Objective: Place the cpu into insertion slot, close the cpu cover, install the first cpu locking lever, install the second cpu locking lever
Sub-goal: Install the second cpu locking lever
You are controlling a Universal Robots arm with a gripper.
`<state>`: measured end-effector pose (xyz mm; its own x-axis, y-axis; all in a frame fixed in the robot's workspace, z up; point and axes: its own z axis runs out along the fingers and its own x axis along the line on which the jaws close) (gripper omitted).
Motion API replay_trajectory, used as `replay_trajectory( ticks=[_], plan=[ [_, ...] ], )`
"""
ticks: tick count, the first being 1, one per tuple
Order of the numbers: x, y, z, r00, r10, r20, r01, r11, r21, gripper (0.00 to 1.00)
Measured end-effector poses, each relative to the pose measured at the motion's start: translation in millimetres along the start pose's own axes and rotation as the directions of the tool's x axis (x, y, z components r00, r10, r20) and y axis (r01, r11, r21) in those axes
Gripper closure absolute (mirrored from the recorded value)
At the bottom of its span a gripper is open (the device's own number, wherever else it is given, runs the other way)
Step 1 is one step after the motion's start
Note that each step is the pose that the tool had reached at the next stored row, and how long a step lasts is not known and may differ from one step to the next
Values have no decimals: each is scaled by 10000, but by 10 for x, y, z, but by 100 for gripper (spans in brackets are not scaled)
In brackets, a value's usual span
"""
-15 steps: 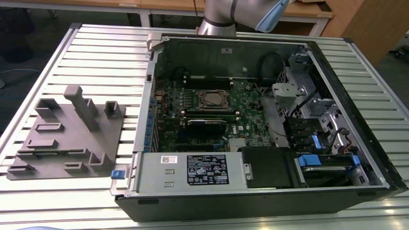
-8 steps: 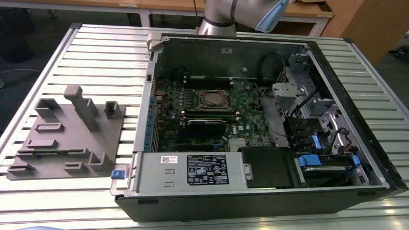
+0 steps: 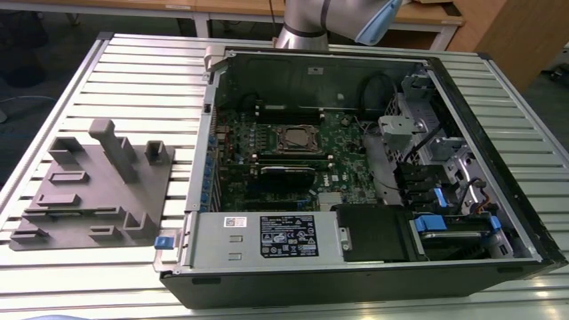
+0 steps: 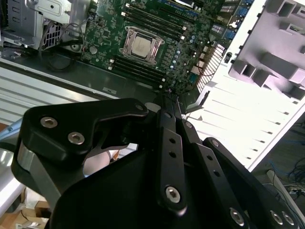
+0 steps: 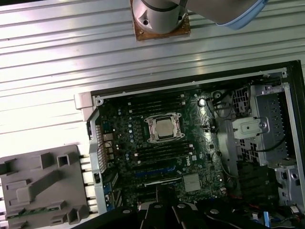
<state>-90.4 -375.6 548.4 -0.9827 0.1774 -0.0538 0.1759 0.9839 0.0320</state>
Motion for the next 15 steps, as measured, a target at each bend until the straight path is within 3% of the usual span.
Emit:
replay_trajectory(
  ticks=[15],
  plan=[
    [2, -1, 46, 10000, 0, 0, 0, 10000, 0, 89]
  ],
)
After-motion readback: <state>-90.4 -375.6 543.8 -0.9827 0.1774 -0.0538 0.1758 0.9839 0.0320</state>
